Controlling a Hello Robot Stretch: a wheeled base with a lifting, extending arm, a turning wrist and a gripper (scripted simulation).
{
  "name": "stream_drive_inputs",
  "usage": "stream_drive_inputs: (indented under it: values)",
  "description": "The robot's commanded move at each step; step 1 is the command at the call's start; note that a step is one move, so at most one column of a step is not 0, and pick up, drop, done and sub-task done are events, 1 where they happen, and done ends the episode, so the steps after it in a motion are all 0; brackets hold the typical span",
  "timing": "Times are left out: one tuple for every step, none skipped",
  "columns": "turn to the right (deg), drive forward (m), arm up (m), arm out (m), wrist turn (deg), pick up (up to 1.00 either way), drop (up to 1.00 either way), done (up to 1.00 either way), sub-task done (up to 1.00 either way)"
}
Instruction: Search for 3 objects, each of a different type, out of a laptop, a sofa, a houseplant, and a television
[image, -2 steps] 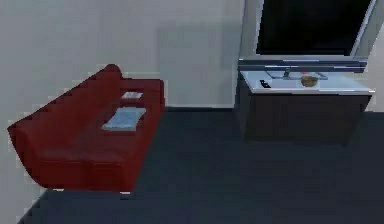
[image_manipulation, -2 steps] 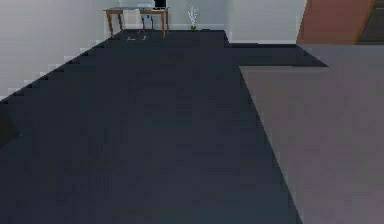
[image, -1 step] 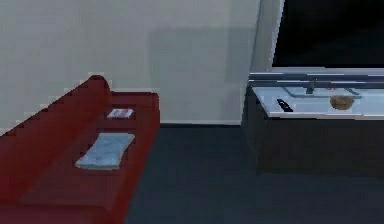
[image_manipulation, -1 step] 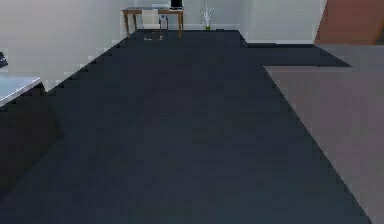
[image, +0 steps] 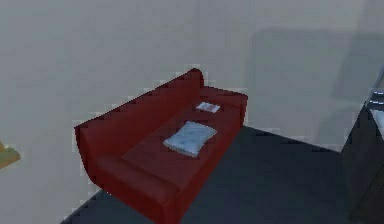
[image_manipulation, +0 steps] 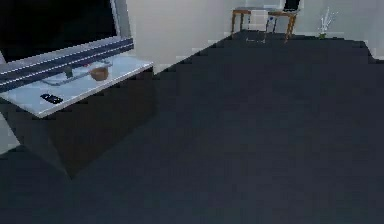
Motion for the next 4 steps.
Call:
stream_drive_inputs:
  values:
    - [0.0, 0.0, 0.0, 0.0, 0.0, 0.0, 0.0, 0.0, 1.0]
    - [36.0, 0.0, 0.0, 0.0, 0.0, 0.0, 0.0, 0.0, 0.0]
    - [0.0, 1.0, 0.0, 0.0, 0.0, 0.0, 0.0, 0.0, 0.0]
    - [39.0, 0.0, 0.0, 0.0, 0.0, 0.0, 0.0, 0.0, 0.0]
